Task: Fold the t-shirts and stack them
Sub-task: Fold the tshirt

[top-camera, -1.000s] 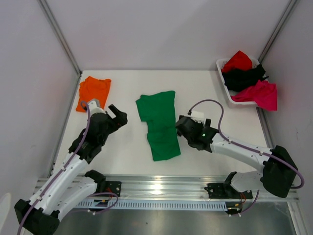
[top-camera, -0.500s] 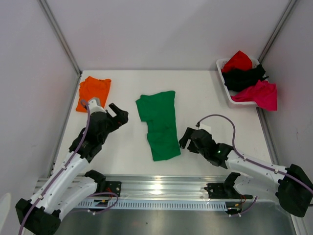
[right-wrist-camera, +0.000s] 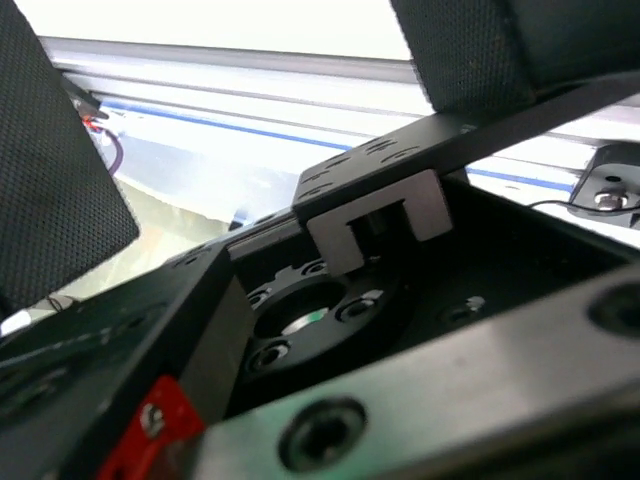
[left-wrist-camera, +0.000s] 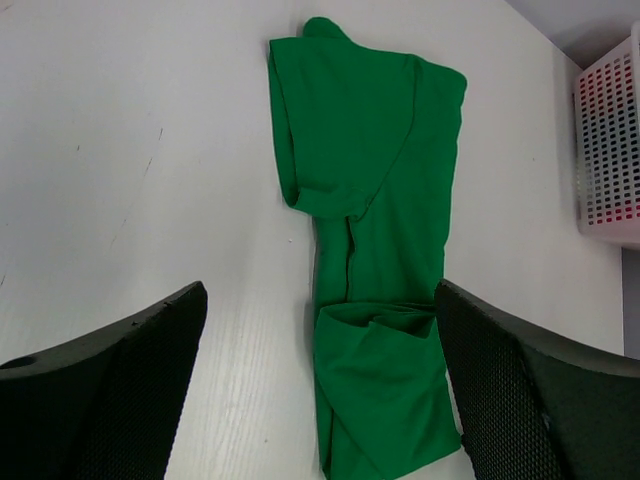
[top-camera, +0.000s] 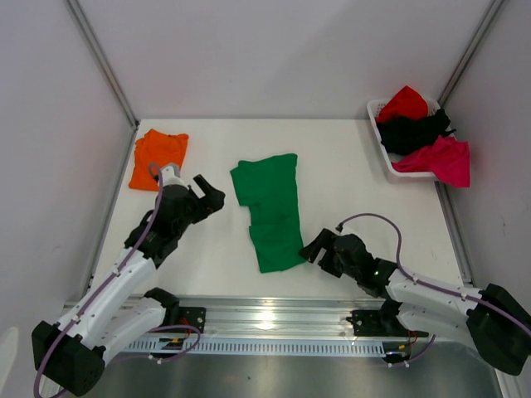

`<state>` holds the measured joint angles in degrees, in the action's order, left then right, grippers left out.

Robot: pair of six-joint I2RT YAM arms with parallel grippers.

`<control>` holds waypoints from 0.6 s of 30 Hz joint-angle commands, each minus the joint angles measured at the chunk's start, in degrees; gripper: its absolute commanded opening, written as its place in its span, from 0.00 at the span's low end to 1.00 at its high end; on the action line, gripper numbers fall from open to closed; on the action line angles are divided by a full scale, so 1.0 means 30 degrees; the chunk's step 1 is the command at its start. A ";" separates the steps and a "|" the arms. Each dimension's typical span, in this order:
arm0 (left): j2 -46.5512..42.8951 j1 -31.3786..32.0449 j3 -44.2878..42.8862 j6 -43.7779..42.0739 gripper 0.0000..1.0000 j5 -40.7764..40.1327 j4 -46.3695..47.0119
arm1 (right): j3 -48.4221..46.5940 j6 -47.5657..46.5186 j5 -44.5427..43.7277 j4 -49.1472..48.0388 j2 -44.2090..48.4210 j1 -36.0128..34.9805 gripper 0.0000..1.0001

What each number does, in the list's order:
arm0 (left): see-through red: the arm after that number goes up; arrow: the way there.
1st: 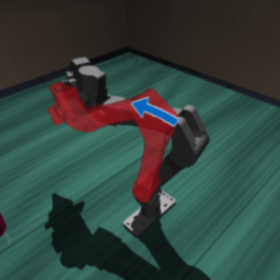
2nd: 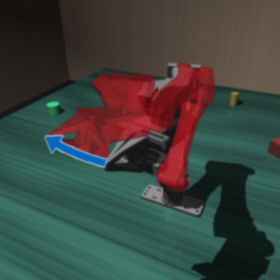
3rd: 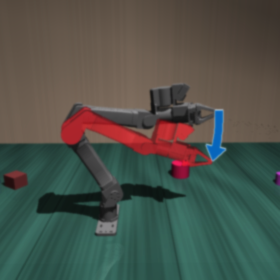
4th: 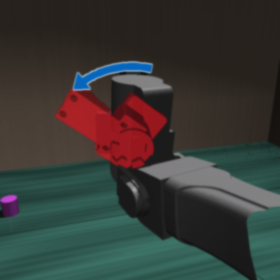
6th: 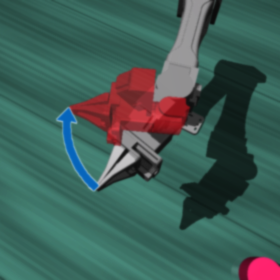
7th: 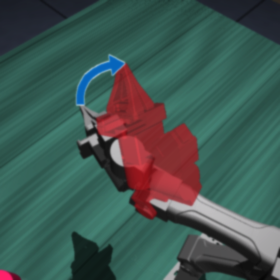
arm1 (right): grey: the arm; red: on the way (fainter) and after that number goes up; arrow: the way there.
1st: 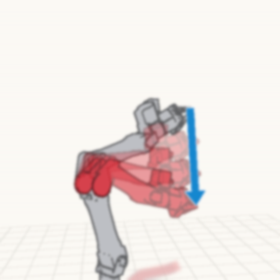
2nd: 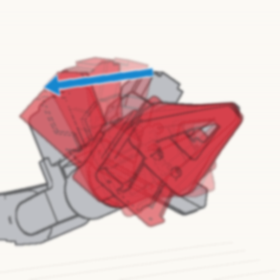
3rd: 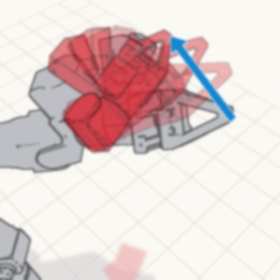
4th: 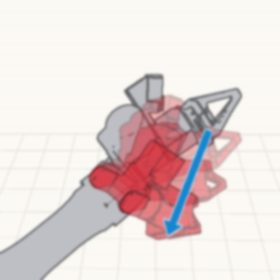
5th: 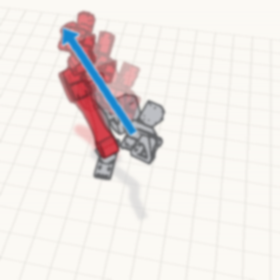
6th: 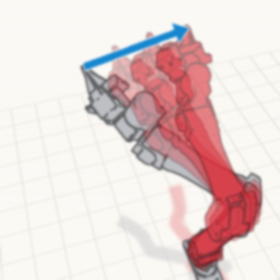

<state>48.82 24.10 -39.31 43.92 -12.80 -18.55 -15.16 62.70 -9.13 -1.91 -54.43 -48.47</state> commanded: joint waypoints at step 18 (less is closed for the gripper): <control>-0.1390 -0.0152 -0.1252 -0.0549 0.96 -0.1095 -0.0468 | 0.0365 0.1572 0.1810 -0.5573 -0.4560 0.0306 0.88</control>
<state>45.67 24.08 -40.64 43.46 -14.35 -19.99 -13.82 67.35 -5.02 -19.55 -66.41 -47.68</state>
